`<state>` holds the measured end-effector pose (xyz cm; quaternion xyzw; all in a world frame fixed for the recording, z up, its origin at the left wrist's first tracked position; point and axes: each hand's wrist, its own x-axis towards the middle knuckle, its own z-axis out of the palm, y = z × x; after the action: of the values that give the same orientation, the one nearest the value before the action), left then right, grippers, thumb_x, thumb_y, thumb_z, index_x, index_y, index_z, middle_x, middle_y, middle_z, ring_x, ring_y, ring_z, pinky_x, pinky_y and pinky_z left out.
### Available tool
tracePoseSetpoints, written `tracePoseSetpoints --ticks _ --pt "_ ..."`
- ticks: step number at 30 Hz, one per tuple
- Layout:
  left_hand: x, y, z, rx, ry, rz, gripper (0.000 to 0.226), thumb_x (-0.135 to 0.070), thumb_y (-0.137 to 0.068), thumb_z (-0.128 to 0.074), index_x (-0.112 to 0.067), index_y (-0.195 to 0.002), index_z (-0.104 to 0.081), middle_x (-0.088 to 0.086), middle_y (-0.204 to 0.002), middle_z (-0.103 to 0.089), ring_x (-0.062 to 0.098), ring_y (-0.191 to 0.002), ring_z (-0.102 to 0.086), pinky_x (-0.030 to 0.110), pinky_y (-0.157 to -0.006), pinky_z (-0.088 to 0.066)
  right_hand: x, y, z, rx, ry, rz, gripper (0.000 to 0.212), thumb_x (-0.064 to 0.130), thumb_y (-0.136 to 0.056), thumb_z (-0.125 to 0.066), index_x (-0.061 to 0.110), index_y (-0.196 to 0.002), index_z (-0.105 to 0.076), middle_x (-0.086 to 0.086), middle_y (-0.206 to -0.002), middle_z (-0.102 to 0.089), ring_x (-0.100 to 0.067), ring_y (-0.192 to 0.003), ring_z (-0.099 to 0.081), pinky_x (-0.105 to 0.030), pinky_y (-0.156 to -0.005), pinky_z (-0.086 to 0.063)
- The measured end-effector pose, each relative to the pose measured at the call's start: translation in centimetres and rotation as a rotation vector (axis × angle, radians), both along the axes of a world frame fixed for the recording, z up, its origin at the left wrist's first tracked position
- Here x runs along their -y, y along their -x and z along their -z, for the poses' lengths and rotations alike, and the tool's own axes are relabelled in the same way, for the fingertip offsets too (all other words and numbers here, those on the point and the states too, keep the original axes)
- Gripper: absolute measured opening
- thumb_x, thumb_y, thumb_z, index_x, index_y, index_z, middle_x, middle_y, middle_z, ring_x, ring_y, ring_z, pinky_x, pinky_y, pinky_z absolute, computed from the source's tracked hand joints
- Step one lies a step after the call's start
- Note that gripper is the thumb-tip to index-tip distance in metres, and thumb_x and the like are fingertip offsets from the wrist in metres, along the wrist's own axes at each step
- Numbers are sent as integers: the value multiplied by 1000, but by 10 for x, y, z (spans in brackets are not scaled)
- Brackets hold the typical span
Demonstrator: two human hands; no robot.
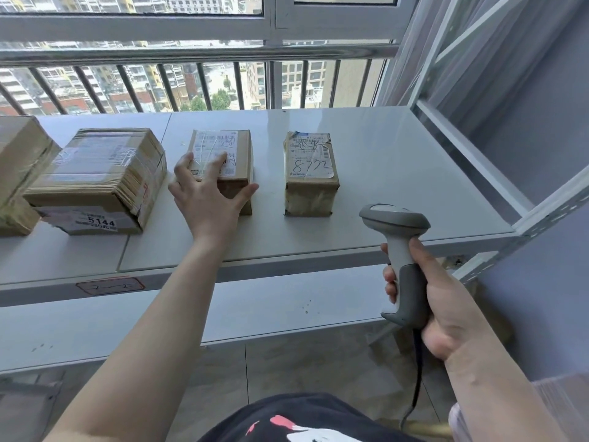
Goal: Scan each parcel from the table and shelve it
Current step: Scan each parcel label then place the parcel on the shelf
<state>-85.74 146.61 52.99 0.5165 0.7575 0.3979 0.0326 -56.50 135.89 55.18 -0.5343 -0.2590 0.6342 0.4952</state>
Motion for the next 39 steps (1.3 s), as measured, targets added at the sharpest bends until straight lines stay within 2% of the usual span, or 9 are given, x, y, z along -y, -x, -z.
tracePoseSetpoints --ticks 6,9,15,18,21,25,27,30,39 --pt "5 -3 2 -88 -50 -42 82 -78 -72 -63 -35 -141 -50 10 -160 -21 39 -149 -12 60 -117 -11 3 -1 1 11 2 3 69 56 -83 -61 2 -126 -61 -4 -72 -62 -13 -57 -55 -26 -60 -45" --pt "14 -20 -3 -98 -192 46 76 -72 -78 -64 -28 -138 -52 10 -155 -30 35 -147 -19 54 -118 -11 6 -3 2 22 9 12 70 58 -81 -62 3 -124 -62 -4 -73 -63 -14 -58 -56 -26 -60 -45" --pt "31 -92 -11 67 -318 426 43 -48 -90 -63 -17 -120 -63 0 -119 -62 25 -113 -55 30 -99 -30 29 -14 1 27 67 83 52 56 -83 -62 13 -111 -73 -4 -72 -63 -14 -57 -56 -23 -56 -47" --pt "40 -130 -8 164 -301 562 35 -42 -91 -58 -14 -111 -66 -9 -106 -65 18 -99 -57 38 -91 -43 51 -29 2 24 96 165 50 56 -81 -63 14 -107 -74 -4 -72 -62 -13 -57 -55 -25 -60 -45" --pt "53 -167 2 292 -225 736 27 -35 -93 -60 -16 -110 -65 -10 -103 -68 11 -99 -61 36 -90 -49 81 -50 3 24 180 292 40 52 -86 -61 16 -98 -74 -4 -69 -63 -12 -54 -55 -24 -55 -46" --pt "82 -224 12 428 -9 949 11 -25 -94 -66 -24 -105 -62 -17 -95 -69 6 -94 -64 21 -77 -48 134 -79 6 -29 227 475 52 52 -71 -70 11 -102 -75 -6 -68 -61 -15 -54 -53 -30 -65 -44" --pt "98 -254 19 459 98 1038 10 -22 -95 -67 -20 -104 -64 -15 -95 -69 -2 -89 -63 17 -73 -46 164 -94 6 -42 238 580 48 49 -75 -67 9 -102 -72 -6 -66 -59 -14 -53 -51 -26 -59 -45" --pt "127 -299 32 463 249 1172 13 -27 -96 -66 -19 -106 -65 -14 -97 -69 -4 -86 -64 17 -74 -52 213 -114 6 -28 278 696 44 50 -87 -61 12 -106 -71 -5 -69 -61 -14 -55 -52 -24 -56 -46" --pt "281 -416 63 357 585 1436 21 -33 -96 -64 -20 -113 -64 -16 -97 -66 -8 -85 -60 7 -70 -45 389 -167 7 -52 332 970 45 53 -90 -56 17 -109 -74 -1 -67 -61 -11 -54 -54 -24 -59 -44"
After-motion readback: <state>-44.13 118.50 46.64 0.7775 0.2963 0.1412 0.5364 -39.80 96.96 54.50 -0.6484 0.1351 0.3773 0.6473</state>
